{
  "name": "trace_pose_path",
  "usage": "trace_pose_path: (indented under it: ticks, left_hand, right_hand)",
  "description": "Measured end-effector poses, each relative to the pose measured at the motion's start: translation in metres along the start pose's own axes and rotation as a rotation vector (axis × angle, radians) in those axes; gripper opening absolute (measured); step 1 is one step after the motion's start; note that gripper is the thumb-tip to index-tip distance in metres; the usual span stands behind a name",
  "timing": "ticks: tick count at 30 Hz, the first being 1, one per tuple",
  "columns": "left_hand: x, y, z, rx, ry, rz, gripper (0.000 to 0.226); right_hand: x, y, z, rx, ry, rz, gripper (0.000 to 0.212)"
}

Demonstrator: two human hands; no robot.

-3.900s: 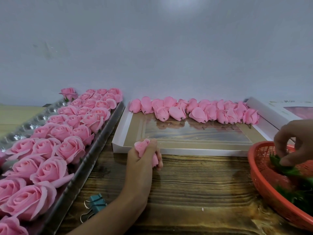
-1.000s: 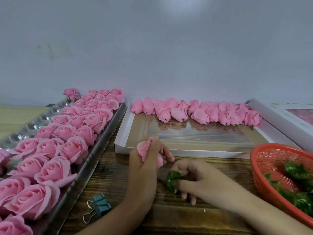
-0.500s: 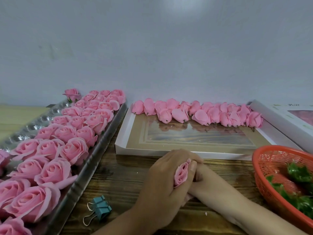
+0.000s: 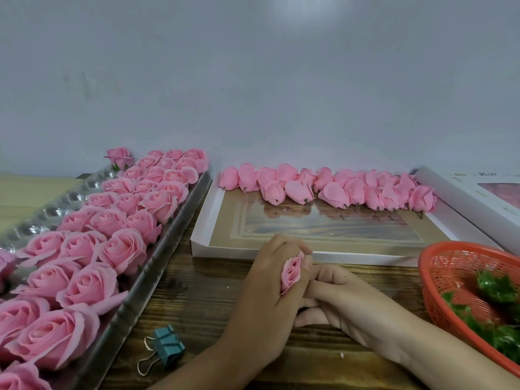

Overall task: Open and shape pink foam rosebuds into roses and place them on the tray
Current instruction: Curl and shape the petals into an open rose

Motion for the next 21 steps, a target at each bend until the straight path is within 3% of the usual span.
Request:
trace_pose_path:
  ticks: [6,11,15,21]
  left_hand:
    - [-0.0005,0.0004,0.001,0.046,-0.009,0.017,0.017]
    - [0.0002,0.0027,0.0039,0.039,-0.038,0.029,0.013]
    - [-0.0007,0.0041,0.0067,0.071,-0.09,0.053,0.028]
    - [-0.0023,0.0009,0.0066,0.154,-0.051,0.059,0.022]
  right_hand:
    - [-0.0012,-0.0007,0.0,0.02,0.0,-0.001,0.042]
    - [0.0013,-0.0005,-0.0021,0.09,-0.011,-0.004,0.015]
    - [0.0004,0.0009,-0.0036,0.105,-0.038,-0.003,0.016]
    - [0.0016,0.003,-0.0051,0.12,-0.015,-0.006,0.017]
Point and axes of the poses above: each hand's wrist, its own x-axis towards the middle knuckle, its own z-axis out of the palm, y = z × x, the point moved 7 cm from there along x, towards the middle knuckle, and after that the axes turned 3 degrees about -x, right-handed, at the moved point
